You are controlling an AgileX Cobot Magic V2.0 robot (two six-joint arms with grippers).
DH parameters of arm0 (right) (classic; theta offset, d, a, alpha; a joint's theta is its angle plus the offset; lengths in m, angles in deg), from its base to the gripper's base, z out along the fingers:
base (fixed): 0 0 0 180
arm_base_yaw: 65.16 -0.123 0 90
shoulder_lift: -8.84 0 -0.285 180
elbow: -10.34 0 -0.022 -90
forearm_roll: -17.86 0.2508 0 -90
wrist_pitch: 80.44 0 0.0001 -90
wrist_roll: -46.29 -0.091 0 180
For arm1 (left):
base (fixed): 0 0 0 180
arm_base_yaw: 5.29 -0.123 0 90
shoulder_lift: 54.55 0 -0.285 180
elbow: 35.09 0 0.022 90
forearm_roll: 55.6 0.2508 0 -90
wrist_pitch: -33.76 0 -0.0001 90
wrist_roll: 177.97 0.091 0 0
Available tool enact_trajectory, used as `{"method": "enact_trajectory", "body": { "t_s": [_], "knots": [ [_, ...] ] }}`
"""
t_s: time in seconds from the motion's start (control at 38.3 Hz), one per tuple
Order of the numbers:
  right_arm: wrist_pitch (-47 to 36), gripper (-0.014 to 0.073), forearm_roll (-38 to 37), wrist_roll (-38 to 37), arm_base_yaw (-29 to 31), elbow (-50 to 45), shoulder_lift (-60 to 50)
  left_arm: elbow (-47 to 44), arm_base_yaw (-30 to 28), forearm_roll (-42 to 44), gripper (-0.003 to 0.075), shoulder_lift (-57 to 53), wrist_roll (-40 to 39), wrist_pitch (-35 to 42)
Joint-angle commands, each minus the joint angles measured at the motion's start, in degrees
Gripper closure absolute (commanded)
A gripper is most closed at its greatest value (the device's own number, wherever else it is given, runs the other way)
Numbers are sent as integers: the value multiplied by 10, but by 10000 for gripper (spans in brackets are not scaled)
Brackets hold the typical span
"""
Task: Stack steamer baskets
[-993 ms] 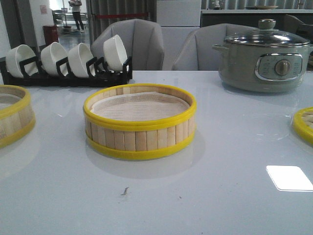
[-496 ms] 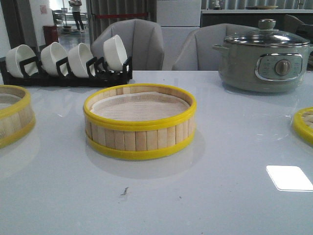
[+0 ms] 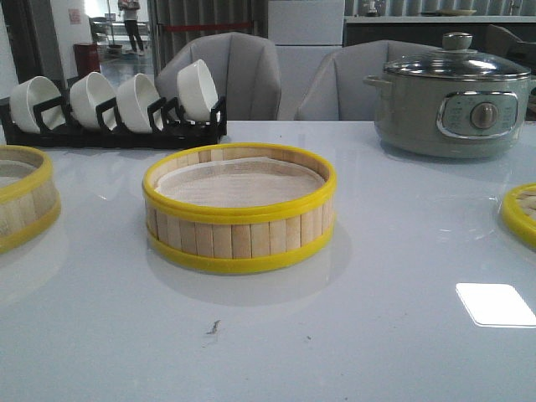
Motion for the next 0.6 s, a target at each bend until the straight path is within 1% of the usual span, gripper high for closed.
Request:
{"method": "enact_trajectory", "body": {
  "t_s": [0.0,0.47,0.57],
  "knots": [
    [-52,538,2,4,-2,9,-12,0,2,0,635,-7,-5,51],
    [-52,538,2,4,-2,9,-12,0,3,3,635,-7,-5,51],
    [-52,538,2,4,-2,9,-12,2,3,-32,635,-4,-6,29]
  ]
}}
